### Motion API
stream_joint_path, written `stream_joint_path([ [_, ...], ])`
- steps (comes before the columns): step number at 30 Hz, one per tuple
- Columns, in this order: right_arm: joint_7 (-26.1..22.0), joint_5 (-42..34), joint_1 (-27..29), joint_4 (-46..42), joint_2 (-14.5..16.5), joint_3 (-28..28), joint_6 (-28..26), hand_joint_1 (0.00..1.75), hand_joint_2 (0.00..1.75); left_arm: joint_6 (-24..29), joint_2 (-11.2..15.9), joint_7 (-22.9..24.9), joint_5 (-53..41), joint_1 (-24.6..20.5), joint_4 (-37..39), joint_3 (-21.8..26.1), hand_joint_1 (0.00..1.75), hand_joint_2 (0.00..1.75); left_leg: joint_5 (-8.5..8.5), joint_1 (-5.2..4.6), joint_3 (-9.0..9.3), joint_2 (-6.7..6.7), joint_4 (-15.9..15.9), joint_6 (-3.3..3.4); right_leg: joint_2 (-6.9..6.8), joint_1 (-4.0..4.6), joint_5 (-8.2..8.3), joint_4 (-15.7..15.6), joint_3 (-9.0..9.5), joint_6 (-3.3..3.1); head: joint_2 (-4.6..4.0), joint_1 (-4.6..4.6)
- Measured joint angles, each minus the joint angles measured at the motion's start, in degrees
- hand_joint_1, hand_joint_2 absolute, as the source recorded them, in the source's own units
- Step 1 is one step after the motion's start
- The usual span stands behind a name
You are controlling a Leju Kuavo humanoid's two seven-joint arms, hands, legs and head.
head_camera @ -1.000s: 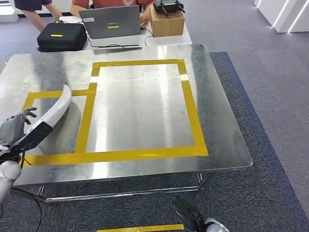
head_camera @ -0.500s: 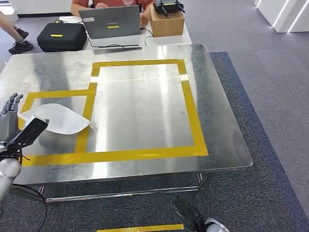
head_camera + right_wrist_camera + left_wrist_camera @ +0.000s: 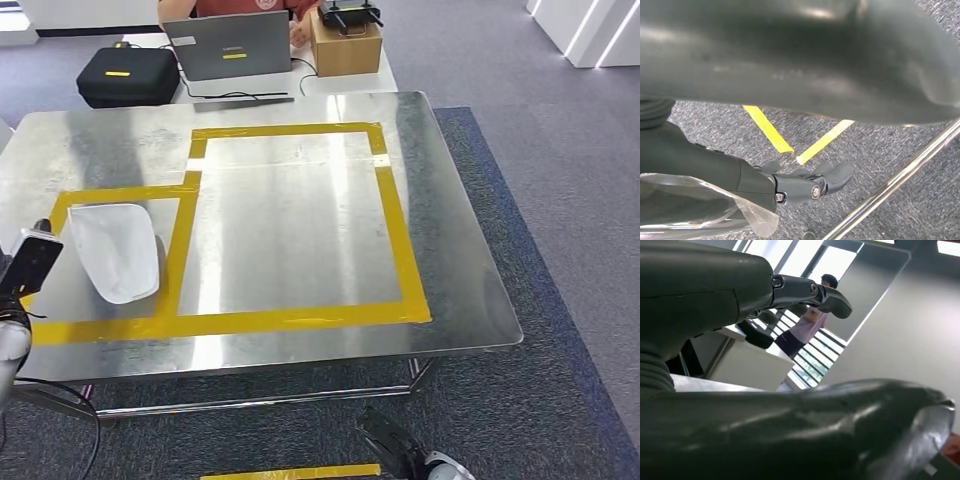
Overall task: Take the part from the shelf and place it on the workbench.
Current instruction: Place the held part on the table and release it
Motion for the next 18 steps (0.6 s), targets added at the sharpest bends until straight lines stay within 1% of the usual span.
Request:
stream_joint_path([
  [4,0.0,-0.2,0.0,0.2,0.0,0.1,0.0,0.00,0.00,2.3,0.5,-1.1,0.1,0.5,-3.5,1.6,0.00,0.00,-0.06,-0.08,-0.02,0.00,0.1,0.08,-0.03,-0.07,0.02,0.0,0.01,0.06,0.00,0.00],
  [8,-0.1,-0.2,0.0,0.2,0.0,0.2,0.0,0.00,0.00,3.1,1.0,-1.2,-0.5,0.9,-5.9,2.6,0.00,0.00,-0.19,-0.19,-0.05,0.00,0.3,0.30,-0.04,-0.18,-0.01,0.0,0.05,0.19,0.00,-0.01],
  [11,-0.1,-0.2,0.0,0.2,0.0,0.2,0.0,0.00,0.00,3.1,1.3,-1.2,-0.6,1.1,-6.8,2.9,0.00,0.00,-0.34,-0.35,-0.10,0.00,0.5,0.63,-0.05,-0.34,-0.04,0.0,0.13,0.52,0.00,-0.01],
  [13,-0.1,-0.2,0.0,0.3,0.0,0.2,0.0,0.00,0.00,3.2,1.4,-1.2,-0.6,1.2,-7.1,3.1,0.00,0.00,-0.27,-0.47,-0.10,0.00,0.6,0.96,-0.03,-0.46,0.10,-0.1,0.22,0.91,0.00,-0.01],
  [14,-0.1,-0.2,0.0,0.3,0.0,0.3,0.0,0.00,0.00,3.4,1.4,-1.2,-0.8,1.2,-7.3,3.2,0.00,0.00,-0.03,-0.37,-0.03,0.02,0.4,1.20,0.00,-0.44,0.15,-0.2,0.25,1.13,0.00,0.00],
  [15,-0.1,-0.2,0.0,0.3,0.0,0.3,0.0,0.00,0.00,3.6,1.5,-1.3,-1.0,1.3,-7.6,3.2,0.00,0.00,0.30,-0.22,0.06,0.08,0.0,1.45,-0.03,-0.41,-0.17,0.0,0.06,1.34,0.00,0.01],
  [16,-0.1,-0.2,0.0,0.3,0.0,0.3,0.0,0.00,0.00,4.0,1.5,-1.4,-1.5,1.3,-7.9,3.3,0.00,0.00,0.63,-0.04,0.10,0.15,-0.3,1.72,-0.08,-0.37,-1.16,1.0,-0.43,1.53,0.01,0.09],
  [17,-0.1,-0.3,-0.1,0.3,0.0,0.3,0.0,0.00,0.00,4.4,1.5,-1.5,-2.0,1.3,-8.2,3.3,0.00,0.00,0.92,0.16,0.08,0.22,-0.7,1.93,-0.16,-0.35,-2.81,3.1,-1.37,1.66,0.01,0.21],
  [18,-0.1,-0.3,-0.1,0.3,0.0,0.3,0.0,0.00,0.00,4.8,1.5,-1.5,-2.5,1.5,-8.5,3.3,0.00,0.00,1.07,0.20,-0.05,0.28,-0.8,2.03,-0.25,-0.41,-4.96,6.3,-2.75,1.79,0.01,0.31],
])
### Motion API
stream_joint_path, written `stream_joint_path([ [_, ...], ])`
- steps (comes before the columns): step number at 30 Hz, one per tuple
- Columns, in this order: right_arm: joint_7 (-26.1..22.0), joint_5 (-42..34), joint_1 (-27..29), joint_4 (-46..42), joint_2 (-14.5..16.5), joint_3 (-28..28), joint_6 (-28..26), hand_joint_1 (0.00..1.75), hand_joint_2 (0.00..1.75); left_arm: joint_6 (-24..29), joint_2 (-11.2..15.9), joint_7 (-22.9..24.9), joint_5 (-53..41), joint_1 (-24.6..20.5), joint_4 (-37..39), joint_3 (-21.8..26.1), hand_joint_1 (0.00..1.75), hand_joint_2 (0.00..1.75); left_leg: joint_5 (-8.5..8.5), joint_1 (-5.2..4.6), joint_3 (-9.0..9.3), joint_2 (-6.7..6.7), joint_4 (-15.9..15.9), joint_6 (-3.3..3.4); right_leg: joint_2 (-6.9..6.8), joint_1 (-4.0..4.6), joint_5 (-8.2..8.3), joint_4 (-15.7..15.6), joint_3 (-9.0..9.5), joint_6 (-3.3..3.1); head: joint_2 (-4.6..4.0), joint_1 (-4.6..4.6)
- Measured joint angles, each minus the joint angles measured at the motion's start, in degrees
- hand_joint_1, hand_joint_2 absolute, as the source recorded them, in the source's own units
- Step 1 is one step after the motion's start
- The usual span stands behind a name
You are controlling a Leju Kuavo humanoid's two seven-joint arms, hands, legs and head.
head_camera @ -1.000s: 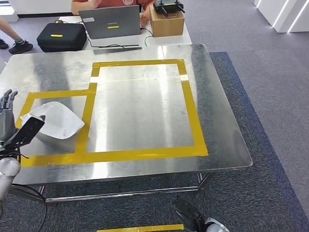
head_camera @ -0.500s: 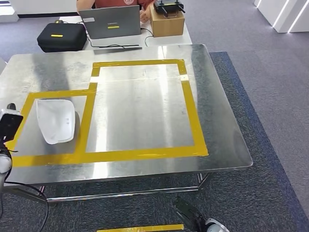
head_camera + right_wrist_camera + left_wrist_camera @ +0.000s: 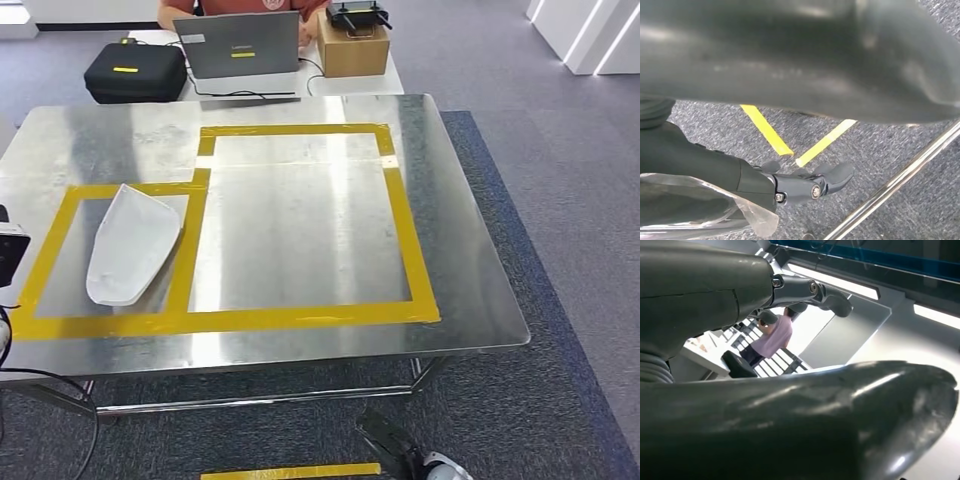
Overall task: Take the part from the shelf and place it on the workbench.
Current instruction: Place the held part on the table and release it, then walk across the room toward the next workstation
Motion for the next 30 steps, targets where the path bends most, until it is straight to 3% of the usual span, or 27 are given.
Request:
stream_joint_path([
  [2,0.0,-0.1,0.0,0.0,0.0,0.0,0.0,0.00,0.00,0.5,0.0,0.0,-0.9,0.5,-0.6,0.0,0.00,0.00,0.22,0.02,-0.38,0.05,0.0,0.01,-0.10,-0.13,-3.49,7.2,-2.74,0.28,0.00,0.14],
  [3,0.0,-0.1,0.1,0.0,0.0,0.1,0.0,0.00,0.00,0.6,0.1,0.1,-1.3,0.9,-0.9,0.0,0.00,0.00,0.37,0.04,-0.58,0.06,0.0,-0.07,-0.13,-0.17,-3.93,9.1,-3.28,0.39,0.00,0.14],
  [4,0.0,-0.2,0.2,0.0,0.0,0.1,0.0,0.00,0.00,0.7,0.1,0.3,-1.6,1.2,-1.2,0.1,0.00,0.00,0.54,0.09,-0.78,0.06,0.1,-0.21,-0.15,-0.20,-3.23,8.7,-2.74,0.48,0.00,0.15],
  [6,0.0,-0.4,0.1,0.0,-0.1,0.2,-0.1,0.00,0.00,0.9,0.3,0.6,-1.9,1.7,-2.0,0.4,0.00,0.00,0.85,0.25,-1.21,0.02,0.2,-0.61,-0.09,-0.32,0.02,2.0,1.32,0.54,-0.01,0.16],
  [8,0.0,-0.5,0.0,0.0,-0.1,0.2,-0.1,0.00,0.00,1.2,0.6,0.7,-1.9,1.9,-2.9,0.9,0.00,0.00,1.21,0.27,-1.77,-0.09,0.6,-1.25,0.37,-0.29,2.10,-4.8,5.43,0.26,-0.01,0.19],
  [9,0.0,-0.6,0.0,0.0,-0.1,0.2,-0.1,0.00,0.00,1.3,0.7,0.8,-1.9,1.9,-3.4,1.2,0.00,0.00,1.45,0.23,-2.01,-0.16,0.7,-1.66,0.62,-0.23,2.34,-6.2,6.26,-0.03,0.00,0.21],
  [12,-0.1,-0.8,0.1,0.0,0.0,0.2,-0.1,0.00,0.00,1.5,1.3,0.8,-1.6,2.5,-4.2,2.0,0.00,0.00,2.00,0.23,-2.48,-0.21,0.8,-2.86,0.60,-0.13,2.94,-6.4,5.68,-1.37,0.01,0.16],
  [14,-0.1,-0.9,0.3,0.0,0.0,0.2,-0.2,0.00,0.00,1.5,1.6,0.8,-1.3,3.0,-4.6,2.6,0.00,0.00,-0.72,0.29,-3.44,0.56,3.2,-3.41,0.13,-0.28,3.78,-6.5,4.91,-2.44,0.01,-0.12],
  [17,-0.1,-0.9,0.4,0.0,-0.1,0.2,-0.3,0.00,0.00,1.5,1.8,0.8,-1.0,3.5,-5.0,3.0,0.00,0.00,-8.34,0.37,-6.11,1.64,14.1,-3.93,-0.60,-0.07,5.00,-6.5,3.36,-3.17,-0.01,-0.44],
  [18,-0.1,-1.0,0.4,0.0,-0.1,0.3,-0.3,0.00,0.00,1.5,1.8,0.8,-1.0,3.8,-5.1,3.1,0.00,0.00,-9.39,0.38,-6.31,1.71,16.7,-3.96,-0.79,0.01,5.40,-6.4,2.81,-3.19,-0.01,-0.44],
  [19,-0.1,-1.0,0.4,0.0,-0.1,0.3,-0.3,0.00,0.00,1.5,1.8,0.8,-0.9,4.1,-5.2,3.2,0.00,0.00,-9.25,0.37,-5.65,1.72,17.3,-3.90,-0.95,0.08,5.78,-6.3,2.27,-3.15,-0.01,-0.44],
  [20,-0.1,-1.0,0.4,0.0,-0.1,0.3,-0.3,0.00,0.00,1.5,1.8,0.8,-0.9,4.3,-5.3,3.3,0.00,0.00,-8.21,0.35,-3.90,1.73,15.7,-3.72,-1.09,0.16,6.14,-6.3,1.75,-3.07,-0.01,-0.44],
  [22,-0.1,-1.0,0.4,0.0,-0.1,0.3,-0.3,0.00,0.00,1.5,1.8,0.8,-0.8,4.4,-5.8,3.6,0.00,0.00,-6.09,0.19,1.69,1.80,7.9,-3.06,-1.34,0.36,6.77,-6.1,0.95,-2.78,-0.01,-0.44],
  [24,-0.1,-1.0,0.3,0.0,-0.1,0.3,-0.4,0.00,0.00,1.6,1.9,0.8,-0.7,4.4,-6.4,3.9,0.00,0.00,-5.69,-0.11,5.76,1.90,1.5,-2.42,-1.49,0.51,7.44,-6.1,0.49,-2.22,0.00,-0.38],
  [27,0.0,-1.3,0.4,0.0,-0.1,0.3,-0.8,0.00,0.00,1.7,1.9,0.8,0.0,4.8,-6.9,4.4,0.00,0.00,-5.14,-0.35,6.01,1.99,-0.1,-1.60,-1.49,0.42,8.29,-6.2,0.12,-1.06,-0.01,-0.45],
  [28,0.0,-1.5,0.5,0.0,-0.2,0.3,-1.0,0.00,0.00,1.8,1.9,0.6,0.4,5.0,-7.1,4.6,0.00,0.00,-4.61,-0.25,5.69,2.06,-0.3,-1.21,-1.33,0.37,7.60,-5.7,-0.31,-0.69,-0.01,-0.44],
  [30,0.0,-1.7,0.6,0.0,-0.3,0.3,-1.1,0.00,0.00,2.0,1.8,0.2,1.2,5.7,-7.8,5.0,0.00,0.00,-3.36,0.02,4.63,2.22,-0.7,-0.45,-0.94,0.32,3.57,-1.8,-2.01,-0.07,-0.01,-0.32],
])
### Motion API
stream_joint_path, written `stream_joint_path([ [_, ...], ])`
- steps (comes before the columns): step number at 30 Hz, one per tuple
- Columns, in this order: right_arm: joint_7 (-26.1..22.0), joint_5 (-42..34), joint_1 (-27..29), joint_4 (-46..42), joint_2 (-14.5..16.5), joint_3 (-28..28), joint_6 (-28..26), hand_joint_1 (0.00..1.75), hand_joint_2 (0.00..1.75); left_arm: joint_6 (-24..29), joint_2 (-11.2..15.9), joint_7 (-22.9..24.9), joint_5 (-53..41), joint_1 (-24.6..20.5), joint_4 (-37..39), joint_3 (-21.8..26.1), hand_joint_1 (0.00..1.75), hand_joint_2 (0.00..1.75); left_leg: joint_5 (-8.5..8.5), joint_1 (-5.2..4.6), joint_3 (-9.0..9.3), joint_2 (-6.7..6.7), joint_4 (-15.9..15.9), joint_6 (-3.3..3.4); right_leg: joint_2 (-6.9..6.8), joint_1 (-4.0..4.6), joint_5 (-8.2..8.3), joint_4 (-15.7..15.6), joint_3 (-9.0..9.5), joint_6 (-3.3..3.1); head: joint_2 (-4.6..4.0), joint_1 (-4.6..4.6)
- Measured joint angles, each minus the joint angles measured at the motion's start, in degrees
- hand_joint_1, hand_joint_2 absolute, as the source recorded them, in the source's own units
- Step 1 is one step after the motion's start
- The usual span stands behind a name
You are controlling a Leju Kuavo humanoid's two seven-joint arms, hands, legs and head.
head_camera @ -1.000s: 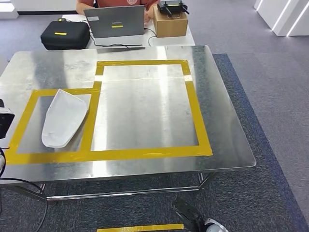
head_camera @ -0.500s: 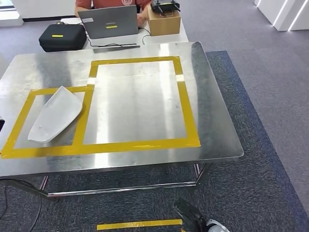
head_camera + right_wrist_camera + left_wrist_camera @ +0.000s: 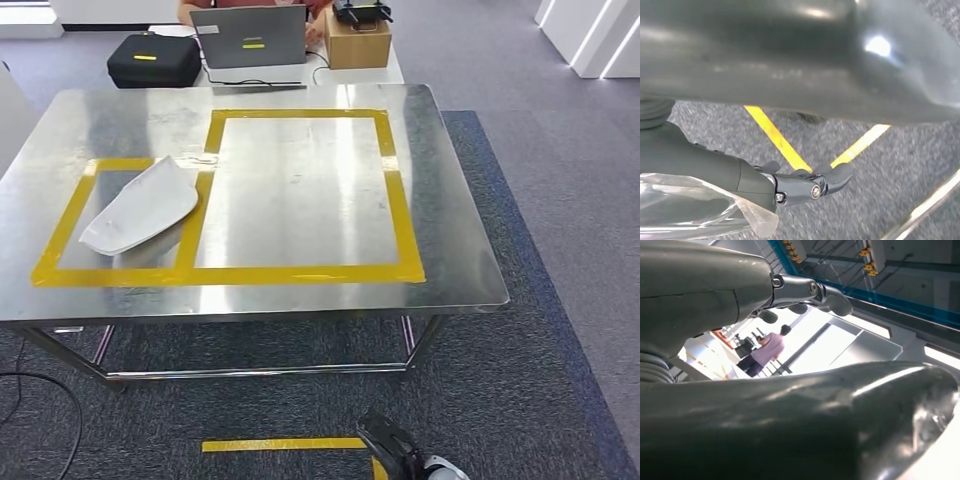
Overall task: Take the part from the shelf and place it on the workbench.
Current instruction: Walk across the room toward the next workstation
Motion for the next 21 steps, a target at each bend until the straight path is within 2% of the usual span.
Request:
stream_joint_path([
  [2,0.0,-0.2,0.2,0.0,0.0,0.0,-0.1,0.00,0.00,0.3,-0.1,-0.5,0.6,0.9,-0.7,0.5,0.00,0.00,1.12,-0.04,-1.56,0.01,0.0,0.35,0.15,-0.05,-4.97,7.4,-2.22,0.44,0.00,0.11],
  [3,0.0,-0.2,0.4,0.0,-0.1,0.1,-0.1,0.00,0.00,0.4,-0.1,-0.7,0.9,1.5,-1.0,0.7,0.00,0.00,1.69,-0.07,-2.37,0.00,0.1,0.35,0.16,-0.07,-6.07,10.4,-2.77,0.56,0.00,0.11],
  [4,0.1,-0.3,0.5,0.0,-0.1,0.1,-0.1,0.00,0.00,0.5,-0.1,-0.9,1.1,2.1,-1.3,1.0,0.00,0.00,2.24,-0.09,-3.17,0.00,0.2,0.31,0.16,-0.07,-5.92,11.8,-2.51,0.64,0.00,0.12],
  [5,0.1,-0.5,0.6,0.0,-0.2,0.1,-0.2,0.00,0.00,0.6,-0.1,-1.2,1.3,2.6,-1.6,1.3,0.00,0.00,2.76,-0.10,-3.93,-0.02,0.3,0.22,0.17,-0.07,-4.70,11.1,-1.23,0.62,0.00,0.14],
  [6,0.1,-0.6,0.7,0.0,-0.3,0.1,-0.3,0.00,0.00,0.7,-0.2,-1.5,1.5,3.1,-2.0,1.6,0.00,0.00,3.22,-0.10,-4.60,-0.04,0.4,0.08,0.20,-0.07,-3.08,8.4,1.01,0.52,0.00,0.13],
  [7,0.1,-0.8,0.7,0.0,-0.4,0.1,-0.4,0.00,0.00,0.9,-0.2,-1.8,1.6,3.4,-2.4,2.0,0.00,0.00,3.64,-0.12,-5.19,-0.06,0.5,-0.11,0.33,-0.06,-1.92,4.5,3.99,0.33,0.01,0.14],
  [8,0.1,-0.9,0.7,0.0,-0.4,0.1,-0.6,0.00,0.00,1.0,-0.2,-2.2,1.8,3.6,-2.9,2.3,0.00,0.00,4.00,-0.20,-5.70,-0.07,0.7,-0.34,0.48,-0.01,-1.48,0.2,7.08,0.10,0.01,0.13],
  [9,0.2,-1.0,0.7,0.0,-0.5,0.1,-0.7,0.00,0.00,1.2,-0.2,-2.5,1.8,3.8,-3.4,2.6,0.00,0.00,4.43,-0.27,-6.10,-0.07,0.8,-0.62,0.64,0.04,-1.65,-3.2,9.38,-0.13,0.01,0.11],
  [10,0.2,-1.1,0.7,0.0,-0.6,0.1,-0.9,0.00,0.00,1.3,-0.2,-2.7,1.9,4.1,-4.0,2.9,0.00,0.00,4.90,-0.32,-6.41,-0.07,0.9,-0.90,0.77,0.12,-2.04,-5.3,10.74,-0.36,0.01,0.10],
  [11,0.2,-1.2,0.7,0.0,-0.6,0.1,-0.9,0.00,0.00,1.3,-0.2,-2.9,2.0,4.4,-4.5,3.1,0.00,0.00,5.42,-0.36,-6.63,-0.08,0.9,-1.21,0.79,0.19,-2.17,-6.2,11.09,-0.66,0.01,0.08],
  [12,0.2,-1.2,0.9,0.0,-0.6,0.1,-1.0,0.00,0.00,1.3,-0.1,-3.1,2.0,4.8,-5.0,3.3,0.00,0.00,5.84,-0.31,-6.86,-0.14,0.9,-1.52,0.70,0.06,-1.89,-6.3,10.69,-1.13,0.01,0.08],
  [13,0.3,-1.2,1.0,0.0,-0.6,0.1,-1.0,0.00,0.00,1.4,-0.1,-3.2,2.0,5.2,-5.4,3.5,0.00,0.00,5.52,-0.26,-7.17,-0.19,1.1,-1.84,0.55,-0.02,-1.39,-6.4,10.29,-1.66,0.02,0.03],
  [14,0.4,-1.3,1.0,0.0,-0.6,0.2,-1.1,0.00,0.00,1.4,-0.1,-3.3,2.1,5.5,-5.8,3.6,0.00,0.00,4.19,-0.21,-7.68,-0.23,2.1,-2.15,0.36,-0.12,-0.83,-6.5,9.82,-2.22,0.01,-0.11],
  [15,0.6,-1.3,1.0,0.0,-0.7,0.2,-1.3,0.00,0.00,1.4,-0.1,-3.5,2.1,5.8,-6.3,3.7,0.00,0.00,1.85,-0.09,-8.44,-0.24,4.3,-2.44,0.15,-0.21,-0.23,-6.6,9.23,-2.70,0.01,-0.25],
  [17,1.0,-1.5,1.1,-0.1,-0.7,0.2,-1.7,0.00,0.00,1.4,-0.2,-3.9,2.0,7.0,-7.6,3.9,0.00,0.00,-3.68,0.14,-10.07,-0.19,11.4,-2.95,-0.08,-0.07,0.84,-6.4,7.99,-3.13,0.01,-0.53],
  [18,1.1,-1.6,1.1,-0.1,-0.7,0.2,-1.9,0.00,0.00,1.4,-0.3,-4.2,1.9,7.9,-8.4,3.9,0.00,0.00,-5.18,0.26,-10.48,-0.19,14.9,-3.14,-0.13,-0.04,1.36,-6.3,7.25,-3.17,0.01,-0.56],
  [19,1.3,-1.7,1.3,-0.1,-0.7,0.2,-2.1,0.00,0.00,1.4,-0.5,-4.6,1.9,9.0,-9.1,4.0,0.00,0.00,-5.33,0.35,-10.26,-0.18,16.9,-3.27,-0.17,-0.03,1.82,-6.1,6.49,-3.10,0.01,-0.58],
  [20,1.3,-1.8,1.4,-0.2,-0.7,0.2,-2.2,0.00,0.00,1.4,-0.6,-5.0,1.9,10.1,-9.9,4.0,0.00,0.00,-4.37,0.44,-9.23,-0.18,17.1,-3.33,-0.19,-0.03,2.22,-5.8,5.69,-2.97,0.00,-0.60],
  [21,1.4,-1.8,1.7,-0.2,-0.7,0.2,-2.4,0.00,0.00,1.4,-0.8,-5.4,1.9,11.2,-10.7,4.2,0.00,0.00,-2.88,0.53,-7.27,-0.16,15.1,-3.33,-0.22,-0.05,2.57,-5.5,4.90,-2.79,0.00,-0.60],
])
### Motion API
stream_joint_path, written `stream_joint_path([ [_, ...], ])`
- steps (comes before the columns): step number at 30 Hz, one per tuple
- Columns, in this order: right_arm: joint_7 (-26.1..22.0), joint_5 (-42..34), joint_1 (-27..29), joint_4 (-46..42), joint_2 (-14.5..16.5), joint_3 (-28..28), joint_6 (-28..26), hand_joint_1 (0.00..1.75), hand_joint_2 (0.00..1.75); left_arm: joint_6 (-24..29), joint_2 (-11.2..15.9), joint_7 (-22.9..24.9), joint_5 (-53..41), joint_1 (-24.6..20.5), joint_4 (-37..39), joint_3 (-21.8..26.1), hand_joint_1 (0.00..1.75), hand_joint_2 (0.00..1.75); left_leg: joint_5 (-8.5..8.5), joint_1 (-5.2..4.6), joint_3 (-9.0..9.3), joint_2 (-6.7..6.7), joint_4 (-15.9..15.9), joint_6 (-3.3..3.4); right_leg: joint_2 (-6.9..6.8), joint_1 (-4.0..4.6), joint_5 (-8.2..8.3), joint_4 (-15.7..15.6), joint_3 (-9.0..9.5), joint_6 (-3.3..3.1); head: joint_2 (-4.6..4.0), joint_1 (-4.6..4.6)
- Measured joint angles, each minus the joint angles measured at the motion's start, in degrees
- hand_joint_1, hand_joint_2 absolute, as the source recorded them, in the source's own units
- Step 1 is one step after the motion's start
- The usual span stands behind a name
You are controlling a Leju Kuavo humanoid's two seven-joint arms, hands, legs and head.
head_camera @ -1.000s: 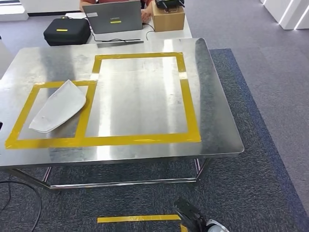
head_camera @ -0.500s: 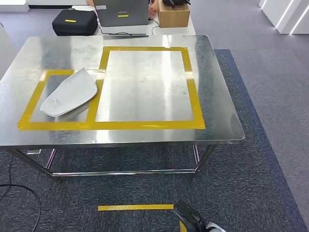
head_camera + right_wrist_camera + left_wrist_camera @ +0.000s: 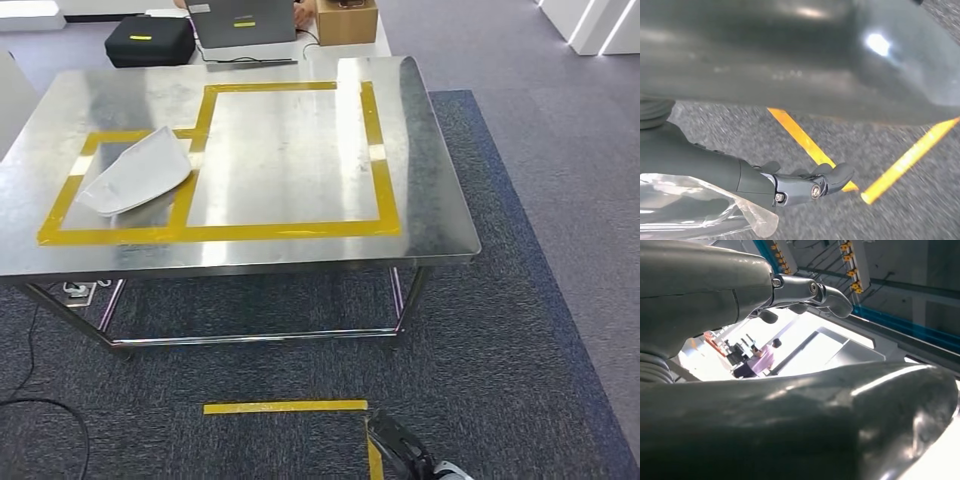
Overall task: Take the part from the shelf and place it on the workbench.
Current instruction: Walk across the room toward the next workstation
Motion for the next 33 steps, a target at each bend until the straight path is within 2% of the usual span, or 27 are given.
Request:
stream_joint_path([
  [1,0.1,0.0,0.2,0.0,0.0,0.0,-0.1,0.00,0.00,0.0,-0.2,-0.3,0.0,0.8,-0.8,0.2,0.00,0.00,1.01,0.09,2.63,0.04,-3.5,0.03,-0.03,0.00,0.30,0.4,-0.72,0.23,0.00,-0.01],
  [3,0.1,-0.1,0.4,-0.1,-0.1,0.0,-0.3,0.00,0.00,0.0,-0.6,-0.7,0.0,1.9,-2.1,0.6,0.00,0.00,0.98,-0.03,7.38,0.05,-10.9,0.40,-0.10,0.13,0.95,0.9,-1.85,0.88,0.00,0.04],
  [4,0.1,-0.1,0.4,-0.2,-0.2,0.0,-0.4,0.00,0.00,0.0,-0.8,-0.7,0.0,2.3,-2.6,0.7,0.00,0.00,0.48,-0.19,8.51,0.05,-13.0,0.70,-0.12,0.18,1.37,1.0,-2.20,1.27,0.00,0.04],
  [5,0.1,-0.1,0.4,-0.3,-0.3,0.0,-0.4,0.00,0.00,0.0,-0.9,-0.7,0.0,2.6,-3.0,0.9,0.00,0.00,0.31,-0.40,8.78,0.03,-13.9,1.10,-0.14,0.19,1.84,1.0,-2.45,1.67,0.00,0.08],
  [7,0.1,-0.2,0.6,-0.4,-0.5,0.0,-0.5,0.00,0.00,0.0,-1.1,-0.7,0.0,3.1,-3.4,1.1,0.00,0.00,1.12,-0.39,8.08,0.15,-14.2,2.04,-0.02,0.07,2.11,1.0,-3.00,2.45,0.00,0.07],
  [8,0.1,-0.2,0.7,-0.4,-0.6,0.0,-0.5,0.00,0.00,0.0,-1.2,-0.7,0.0,3.2,-3.5,1.2,0.00,0.00,1.66,-0.32,7.63,0.23,-14.4,2.57,0.10,0.01,1.06,1.8,-3.59,2.77,0.00,0.20],
  [9,0.1,-0.2,0.8,-0.4,-0.7,0.1,-0.5,0.00,0.00,0.0,-1.3,-0.7,0.0,3.3,-3.7,1.2,0.00,0.00,2.25,-0.24,7.07,0.30,-14.5,3.02,0.22,-0.03,-1.02,3.8,-4.48,3.03,0.00,0.31],
  [11,0.1,-0.4,0.9,-0.5,-0.7,0.2,-0.6,0.00,0.00,0.0,-1.6,-1.0,0.2,3.5,-4.0,1.3,0.00,0.00,3.34,-0.34,5.75,0.34,-14.5,3.55,0.35,-0.12,-6.51,10.8,-6.66,3.35,0.00,0.56],
  [12,0.2,-0.5,1.0,-0.5,-0.7,0.2,-0.7,0.00,0.00,0.0,-1.8,-1.3,0.3,3.8,-4.2,1.3,0.00,0.00,3.89,-0.46,5.01,0.34,-14.5,3.63,0.36,-0.12,-8.33,14.5,-7.41,3.40,0.00,0.58],
  [13,0.3,-0.6,1.1,-0.6,-0.8,0.2,-0.9,0.00,0.00,0.0,-2.1,-1.7,0.3,4.3,-4.5,1.4,0.00,0.00,4.42,-0.59,4.31,0.34,-14.5,3.66,0.37,-0.11,-8.83,16.8,-7.49,3.38,0.00,0.57],
  [14,0.5,-0.9,1.3,-0.8,-0.8,0.2,-1.1,0.00,0.00,0.0,-2.4,-2.1,0.2,4.8,-5.0,1.5,0.00,0.00,4.91,-0.72,3.65,0.34,-14.4,3.65,0.37,-0.06,-8.10,17.4,-6.71,3.27,0.00,0.57],
  [15,0.7,-1.1,1.4,-1.1,-0.9,0.2,-1.4,0.00,0.00,0.0,-2.7,-2.5,0.0,5.5,-5.5,1.7,0.00,0.00,5.37,-0.84,3.07,0.33,-14.4,3.63,0.40,0.03,-6.55,15.9,-4.89,3.01,0.00,0.57],
  [16,0.9,-1.3,1.7,-1.5,-1.0,0.2,-1.7,0.00,0.00,0.0,-3.0,-2.8,-0.1,6.2,-6.1,1.8,0.00,0.00,5.81,-0.94,2.58,0.31,-14.4,3.57,0.49,0.18,-4.98,12.4,-2.11,2.62,0.00,0.56],
  [17,1.1,-1.5,1.8,-1.8,-1.2,0.2,-2.0,0.00,0.00,0.0,-3.2,-3.0,-0.2,6.7,-6.7,2.0,0.00,0.00,6.19,-1.10,2.17,0.29,-14.3,3.45,0.60,0.39,-4.17,8.0,1.13,2.15,0.00,0.56],
  [18,1.3,-1.7,2.0,-2.2,-1.4,0.2,-2.3,0.00,0.00,0.0,-3.5,-3.1,-0.3,7.2,-7.3,2.2,0.00,0.00,6.63,-1.22,1.86,0.28,-14.3,3.29,0.69,0.53,-4.02,3.7,4.05,1.78,0.01,0.52],
  [19,1.5,-1.8,2.1,-2.6,-1.6,0.2,-2.6,0.00,0.00,0.0,-3.6,-3.2,-0.5,7.6,-7.8,2.3,0.00,0.00,7.13,-1.26,1.60,0.28,-14.3,3.08,0.78,0.68,-4.29,0.6,6.06,1.54,0.01,0.51],
  [20,1.6,-1.9,2.3,-2.8,-1.8,0.2,-2.8,0.00,0.00,0.0,-3.8,-3.3,-0.6,8.0,-8.2,2.3,0.00,0.00,7.65,-1.25,1.38,0.29,-14.3,2.82,0.81,0.79,-4.66,-1.1,7.01,1.43,0.01,0.51],
  [22,1.7,-2.1,2.7,-3.3,-2.0,0.3,-3.1,0.00,0.00,0.0,-4.0,-3.3,-0.8,8.7,-8.8,2.4,0.00,0.00,8.27,-1.14,1.00,0.23,-14.4,2.23,0.67,0.71,-4.06,-1.9,6.71,0.98,0.00,0.51],
  [23,1.7,-2.1,2.8,-3.4,-2.0,0.3,-3.2,0.00,0.00,0.0,-4.0,-3.3,-0.8,9.1,-9.0,2.4,0.00,0.00,7.39,-1.11,0.69,0.20,-13.9,1.90,0.54,0.59,-3.55,-2.0,6.35,0.53,0.00,0.40],
  [24,1.7,-2.1,3.0,-3.6,-2.1,0.3,-3.3,0.00,0.00,0.0,-4.1,-3.3,-0.7,9.4,-9.1,2.5,0.00,0.00,5.51,-1.06,0.19,0.17,-12.4,1.58,0.36,0.44,-2.96,-2.2,5.86,0.03,0.00,0.24],
  [25,1.7,-2.2,3.1,-3.7,-2.1,0.4,-3.4,0.00,0.00,0.0,-4.2,-3.4,-0.6,9.6,-9.2,2.5,0.00,0.00,2.64,-0.88,-0.56,0.18,-9.6,1.27,0.19,0.34,-2.43,-2.1,5.35,-0.34,0.00,0.11],
  [27,1.7,-2.3,3.2,-3.8,-2.2,0.5,-3.6,0.00,0.00,0.0,-4.3,-3.5,-0.3,10.0,-9.2,2.6,0.00,0.00,-2.46,-0.49,-2.05,0.19,-2.0,0.72,0.03,0.33,-1.43,-1.7,3.75,-0.63,0.00,-0.04],
  [28,1.7,-2.3,3.2,-3.9,-2.3,0.5,-3.7,0.00,0.00,0.0,-4.4,-3.5,0.0,10.2,-9.3,2.6,0.00,0.00,-3.33,-0.33,-2.24,0.20,1.0,0.48,-0.04,0.33,-0.95,-1.3,2.86,-0.58,0.00,-0.02],
  [29,1.7,-2.4,3.2,-4.0,-2.3,0.6,-3.8,0.00,0.00,0.0,-4.4,-3.4,0.2,10.4,-9.3,2.6,0.00,0.00,-2.81,-0.18,-1.72,0.20,2.3,0.30,-0.09,0.30,-0.55,-1.0,1.93,-0.48,0.00,-0.03],
  [30,1.7,-2.4,3.2,-4.1,-2.3,0.6,-3.8,0.00,0.00,0.0,-4.4,-3.4,0.4,10.6,-9.3,2.6,0.00,0.00,-1.34,-0.04,-0.33,0.20,1.6,0.18,-0.13,0.25,-0.18,-0.5,0.99,-0.31,0.00,-0.04],
  [31,1.8,-2.5,3.2,-4.3,-2.3,0.7,-3.9,0.00,0.00,0.0,-4.4,-3.3,0.6,10.7,-9.4,2.6,0.00,0.00,0.20,0.10,1.93,0.21,-1.0,0.11,-0.16,0.20,0.13,0.0,0.09,-0.07,0.00,-0.04],
  [33,1.9,-2.5,3.2,-4.7,-2.5,0.9,-3.9,0.00,0.00,0.0,-4.4,-3.4,0.8,11.0,-9.7,2.6,0.00,0.00,0.62,0.14,7.24,0.19,-8.5,0.30,-0.17,0.26,0.69,1.0,-1.38,0.56,0.00,-0.01],
])
